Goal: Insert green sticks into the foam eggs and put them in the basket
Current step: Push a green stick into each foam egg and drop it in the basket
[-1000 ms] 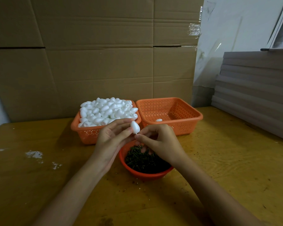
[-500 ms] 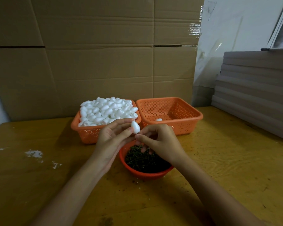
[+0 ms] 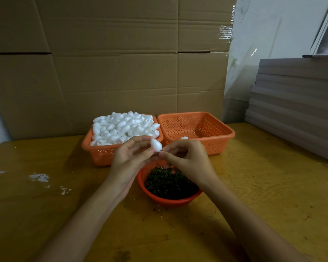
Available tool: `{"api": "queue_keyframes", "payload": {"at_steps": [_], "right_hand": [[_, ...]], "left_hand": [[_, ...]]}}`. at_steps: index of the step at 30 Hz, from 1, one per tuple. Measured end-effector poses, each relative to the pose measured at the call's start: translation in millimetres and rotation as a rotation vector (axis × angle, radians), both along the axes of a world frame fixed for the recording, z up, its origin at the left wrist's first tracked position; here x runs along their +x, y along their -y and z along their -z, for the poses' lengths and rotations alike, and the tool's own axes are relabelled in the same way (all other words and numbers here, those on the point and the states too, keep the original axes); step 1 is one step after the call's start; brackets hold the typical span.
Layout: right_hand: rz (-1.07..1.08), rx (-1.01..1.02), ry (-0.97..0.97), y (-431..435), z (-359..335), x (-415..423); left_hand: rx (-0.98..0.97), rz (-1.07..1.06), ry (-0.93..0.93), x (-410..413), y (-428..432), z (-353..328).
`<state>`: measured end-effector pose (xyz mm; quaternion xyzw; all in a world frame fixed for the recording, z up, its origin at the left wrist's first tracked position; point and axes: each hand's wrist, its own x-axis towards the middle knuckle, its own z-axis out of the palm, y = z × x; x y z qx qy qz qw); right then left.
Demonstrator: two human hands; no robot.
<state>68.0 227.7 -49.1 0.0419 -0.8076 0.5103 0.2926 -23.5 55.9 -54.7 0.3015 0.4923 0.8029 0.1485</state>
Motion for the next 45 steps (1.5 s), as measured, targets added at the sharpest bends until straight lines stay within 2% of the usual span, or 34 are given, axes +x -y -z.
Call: {"api": "queue_keyframes", "payload": {"at_steps": [5, 9, 17, 23, 34, 45], "right_hand": [[0.006, -0.184, -0.064, -3.7, -5.0, -0.3], [0.136, -0.267, -0.124, -22.5, -6.7, -0.3], [0.597, -0.177, -0.146, -75.0, 7.4, -10.7], [0.732, -0.085, -0.092, -88.9, 16.6, -21.9], [0.747, 0.058, -0.096, -83.7, 14.5, -18.3], [0.733, 0.078, -0.065, -82.1, 11.1, -17.1]], "left_hand": [[0.020, 0.100, -0.044, 1.3, 1.5, -1.8], [-0.012, 0.053, -0.053, 4.2, 0.3, -0.8], [-0.033, -0.017, -0.012, 2.2, 1.5, -0.6], [-0.047, -0.014, 0.004, 2.9, 3.2, -1.0], [-0.046, -0.019, 0.024, 0.8, 3.4, -1.7], [-0.034, -0.029, 0.044, 0.7, 4.3, -3.1]]}}
